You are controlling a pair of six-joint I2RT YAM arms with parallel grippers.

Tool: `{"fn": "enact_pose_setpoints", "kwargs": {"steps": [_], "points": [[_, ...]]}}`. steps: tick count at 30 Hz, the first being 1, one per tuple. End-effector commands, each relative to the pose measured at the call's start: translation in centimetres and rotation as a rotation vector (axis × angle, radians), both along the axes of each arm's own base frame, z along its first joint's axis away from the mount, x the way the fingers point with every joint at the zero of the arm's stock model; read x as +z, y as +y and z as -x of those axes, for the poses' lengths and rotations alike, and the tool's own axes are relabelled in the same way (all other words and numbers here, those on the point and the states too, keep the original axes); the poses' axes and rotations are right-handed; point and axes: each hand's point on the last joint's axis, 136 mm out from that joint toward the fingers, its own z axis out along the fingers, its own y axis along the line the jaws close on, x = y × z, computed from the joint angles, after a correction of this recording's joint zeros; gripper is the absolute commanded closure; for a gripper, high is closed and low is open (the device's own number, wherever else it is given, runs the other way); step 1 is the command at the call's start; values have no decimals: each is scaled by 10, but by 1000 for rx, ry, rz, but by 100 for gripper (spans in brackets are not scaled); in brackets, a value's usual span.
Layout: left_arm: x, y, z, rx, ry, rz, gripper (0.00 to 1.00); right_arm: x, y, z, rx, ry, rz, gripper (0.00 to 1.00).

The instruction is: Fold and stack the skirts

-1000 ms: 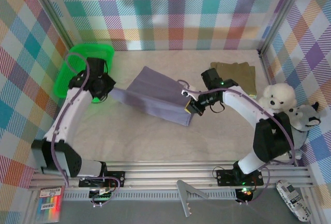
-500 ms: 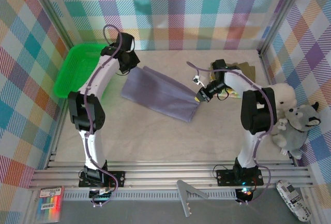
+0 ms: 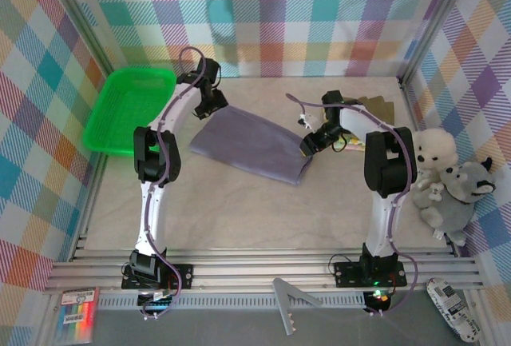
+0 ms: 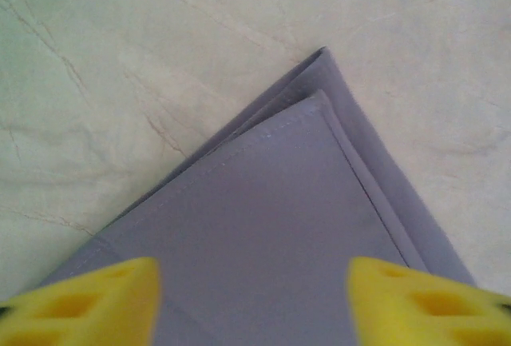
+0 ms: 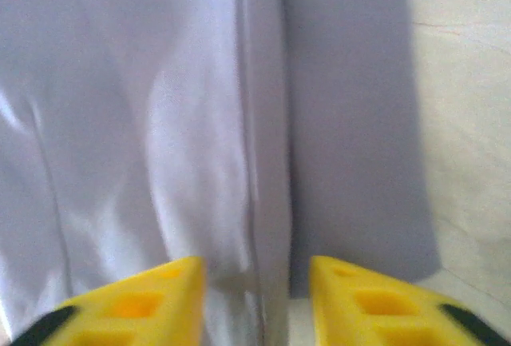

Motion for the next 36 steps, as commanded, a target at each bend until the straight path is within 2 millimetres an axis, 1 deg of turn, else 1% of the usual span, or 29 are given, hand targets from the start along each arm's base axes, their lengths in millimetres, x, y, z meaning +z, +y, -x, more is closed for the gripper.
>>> {"fn": "enact_pose_setpoints", "kwargs": {"steps": [1, 2, 3, 4, 5, 7, 9, 11, 12, 13, 15, 16, 18, 21, 23, 25, 27, 28, 29, 31, 36], "points": [[32, -5, 9, -30, -26, 26, 8, 52, 12, -4, -188, -63, -111, 45], [34, -9, 13, -42, -27, 39, 5, 62, 20, -1, -231, -52, -190, 27], [33, -13, 17, -58, -26, 57, 2, 74, 30, 3, -291, -20, -279, 0], [32, -18, 21, -73, -24, 79, 1, 84, 37, 7, -333, 5, -341, 1], [30, -24, 23, -92, -24, 104, 0, 88, 39, 8, -387, 13, -362, 1], [20, -37, 27, -133, 0, 172, 0, 91, 42, 9, -531, 21, -386, 1], [4, -49, 28, -162, 38, 224, 0, 89, 51, 14, -615, 25, -404, 1], [-13, -59, 29, -177, 82, 273, 0, 84, 64, 22, -668, 25, -388, 1], [-19, -61, 29, -175, 97, 288, 0, 81, 70, 26, -695, 33, -381, 1], [-25, -65, 28, -178, 103, 308, 0, 80, 80, 31, -708, 47, -395, 1], [-32, -71, 27, -184, 110, 335, 0, 75, 91, 34, -778, 72, -420, 1], [-35, -73, 26, -186, 112, 341, 0, 70, 93, 35, -828, 90, -436, 1], [-42, -72, 26, -185, 122, 338, 0, 57, 102, 37, -876, 132, -463, 1], [-54, -68, 30, -171, 153, 318, 0, 27, 109, 42, -915, 212, -399, 1], [-64, -66, 37, -164, 177, 312, 0, 11, 114, 46, -924, 248, -375, 1], [-76, -64, 46, -147, 206, 316, 0, -6, 110, 54, -951, 282, -327, 1], [-87, -65, 57, -133, 223, 331, 0, -19, 102, 61, -976, 296, -275, 1], [-89, -64, 61, -120, 222, 333, 0, -24, 97, 65, -983, 296, -251, 1], [-97, -61, 71, -103, 239, 332, 0, -27, 94, 69, -981, 296, -233, 1], [-104, -55, 86, -69, 253, 333, 0, -31, 85, 79, -963, 287, -188, 1], [-113, -47, 130, -9, 270, 345, 0, -30, 65, 99, -926, 230, -150, 1]]}}
